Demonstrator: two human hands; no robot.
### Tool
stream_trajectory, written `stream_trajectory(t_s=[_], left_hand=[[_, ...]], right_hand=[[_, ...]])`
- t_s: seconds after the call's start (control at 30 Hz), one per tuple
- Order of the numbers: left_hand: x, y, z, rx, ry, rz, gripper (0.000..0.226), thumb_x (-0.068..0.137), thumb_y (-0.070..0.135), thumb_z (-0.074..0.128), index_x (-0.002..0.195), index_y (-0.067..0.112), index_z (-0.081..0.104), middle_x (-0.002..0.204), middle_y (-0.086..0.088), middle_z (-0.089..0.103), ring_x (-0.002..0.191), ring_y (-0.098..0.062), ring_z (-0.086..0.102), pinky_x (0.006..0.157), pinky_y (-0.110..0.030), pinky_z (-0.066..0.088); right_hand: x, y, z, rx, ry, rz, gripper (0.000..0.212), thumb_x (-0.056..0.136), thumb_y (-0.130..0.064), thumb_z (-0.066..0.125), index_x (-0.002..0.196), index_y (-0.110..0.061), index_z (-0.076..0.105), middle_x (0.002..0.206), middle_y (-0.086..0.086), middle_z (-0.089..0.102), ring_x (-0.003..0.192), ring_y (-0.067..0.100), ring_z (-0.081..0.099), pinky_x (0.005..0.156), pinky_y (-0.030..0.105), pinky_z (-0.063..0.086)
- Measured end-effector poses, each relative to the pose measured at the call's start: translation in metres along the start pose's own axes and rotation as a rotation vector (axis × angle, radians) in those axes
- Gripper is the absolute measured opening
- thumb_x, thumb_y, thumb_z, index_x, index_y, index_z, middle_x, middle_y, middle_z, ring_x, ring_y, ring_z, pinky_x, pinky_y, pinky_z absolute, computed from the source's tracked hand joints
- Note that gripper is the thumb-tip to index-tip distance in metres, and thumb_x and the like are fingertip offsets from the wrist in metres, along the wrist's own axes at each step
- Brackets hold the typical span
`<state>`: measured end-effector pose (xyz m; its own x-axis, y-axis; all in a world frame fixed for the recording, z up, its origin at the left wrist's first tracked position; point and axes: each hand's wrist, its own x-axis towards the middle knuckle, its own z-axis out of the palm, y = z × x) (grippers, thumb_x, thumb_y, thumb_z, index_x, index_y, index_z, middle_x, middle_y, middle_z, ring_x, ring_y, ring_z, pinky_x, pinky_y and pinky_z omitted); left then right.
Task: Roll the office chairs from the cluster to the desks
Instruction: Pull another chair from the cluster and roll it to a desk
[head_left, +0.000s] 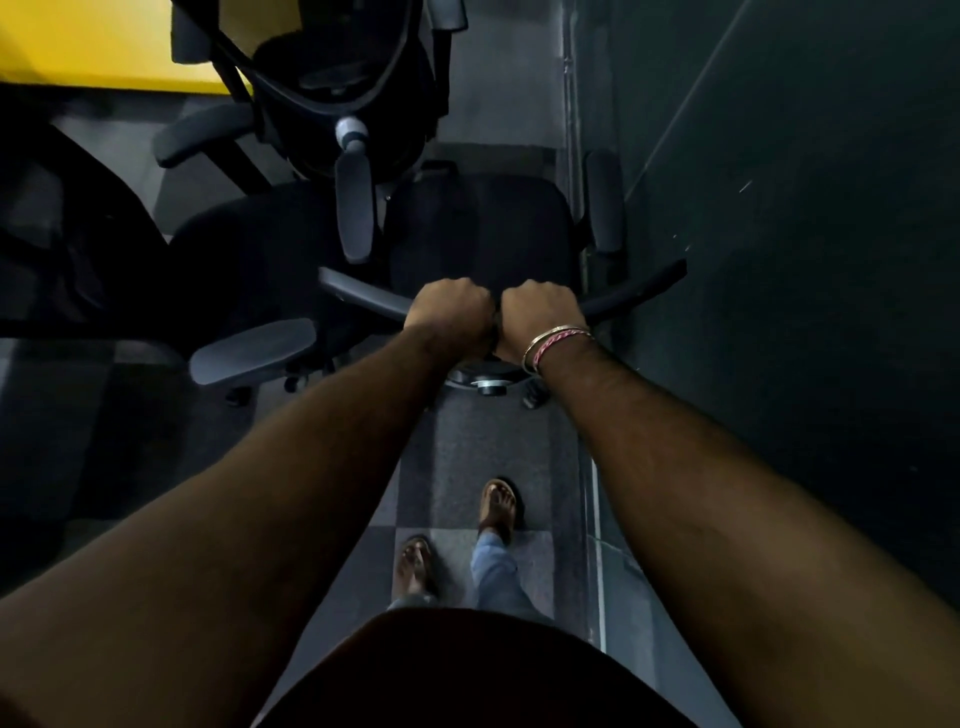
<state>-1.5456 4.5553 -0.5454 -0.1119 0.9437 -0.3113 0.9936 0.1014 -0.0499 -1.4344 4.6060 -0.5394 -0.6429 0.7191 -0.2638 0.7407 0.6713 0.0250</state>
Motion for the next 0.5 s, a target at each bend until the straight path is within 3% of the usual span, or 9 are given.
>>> stream_trajectory(t_s=[0.3, 0.43, 0.5], left_hand=[[-0.068, -0.028, 0.027, 0.062, -0.015, 0.123, 0.019, 0.092, 0.038, 0.065, 0.098, 0.020, 0.072, 0.095, -0.003, 0.071, 0.087, -0.025, 0.070, 0.066, -0.035, 0.050], [-0.098, -0.029, 0.035, 0.084, -0.039, 0.144, 0.019, 0.093, 0.038, 0.064, 0.097, 0.020, 0.070, 0.086, 0.000, 0.064, 0.077, -0.021, 0.060, 0.067, -0.036, 0.049], [-0.115, -0.025, 0.038, 0.093, -0.041, 0.167, 0.018, 0.094, 0.037, 0.064, 0.099, 0.020, 0.071, 0.088, -0.001, 0.063, 0.082, -0.023, 0.064, 0.068, -0.036, 0.049]], right_hand=[[-0.053, -0.066, 0.019, 0.008, 0.027, 0.027, 0.024, 0.080, -0.038, 0.065, 0.091, -0.017, 0.071, 0.096, 0.009, 0.071, 0.092, 0.035, 0.068, 0.069, 0.034, 0.046], [-0.083, -0.089, 0.028, 0.001, 0.043, 0.048, 0.025, 0.079, -0.040, 0.066, 0.089, -0.017, 0.070, 0.093, 0.008, 0.071, 0.089, 0.034, 0.069, 0.066, 0.033, 0.042], [-0.099, -0.096, 0.033, -0.006, 0.042, 0.053, 0.024, 0.078, -0.039, 0.065, 0.087, -0.018, 0.070, 0.091, 0.007, 0.071, 0.087, 0.033, 0.069, 0.065, 0.033, 0.041]])
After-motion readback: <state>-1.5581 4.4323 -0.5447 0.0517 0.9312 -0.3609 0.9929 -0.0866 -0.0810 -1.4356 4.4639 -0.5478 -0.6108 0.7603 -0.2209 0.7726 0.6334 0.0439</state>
